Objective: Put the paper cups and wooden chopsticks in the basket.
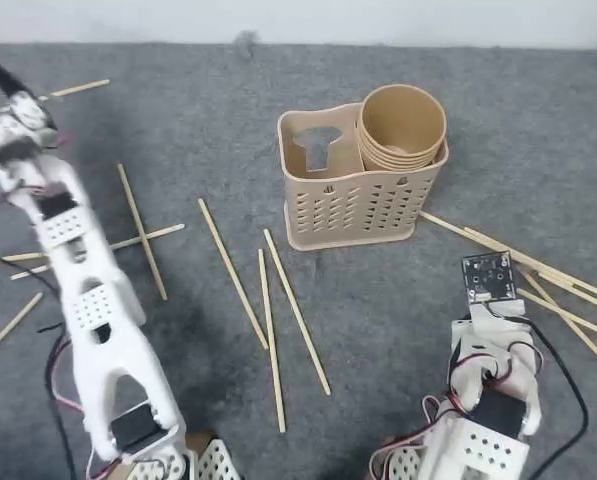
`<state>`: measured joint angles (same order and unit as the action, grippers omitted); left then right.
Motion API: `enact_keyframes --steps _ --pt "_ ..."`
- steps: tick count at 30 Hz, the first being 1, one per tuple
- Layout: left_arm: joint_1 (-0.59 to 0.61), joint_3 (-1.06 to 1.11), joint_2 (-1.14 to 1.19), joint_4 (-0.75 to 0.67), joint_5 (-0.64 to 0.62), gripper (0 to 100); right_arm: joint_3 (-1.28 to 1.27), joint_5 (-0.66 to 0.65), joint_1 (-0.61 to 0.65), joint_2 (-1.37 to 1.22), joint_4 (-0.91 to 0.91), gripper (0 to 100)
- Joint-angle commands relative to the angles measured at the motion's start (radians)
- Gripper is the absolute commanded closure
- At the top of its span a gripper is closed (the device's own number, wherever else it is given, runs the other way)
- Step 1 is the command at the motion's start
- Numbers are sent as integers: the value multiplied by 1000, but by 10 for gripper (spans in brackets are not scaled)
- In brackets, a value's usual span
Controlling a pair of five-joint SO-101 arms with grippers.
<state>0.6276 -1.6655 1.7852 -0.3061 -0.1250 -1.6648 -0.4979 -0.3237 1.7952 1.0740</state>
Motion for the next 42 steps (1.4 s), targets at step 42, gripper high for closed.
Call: enact_keyframes --steps 42 --pt "117 -13 -364 644 -523 991 -20 -20 12 -10 7 990"
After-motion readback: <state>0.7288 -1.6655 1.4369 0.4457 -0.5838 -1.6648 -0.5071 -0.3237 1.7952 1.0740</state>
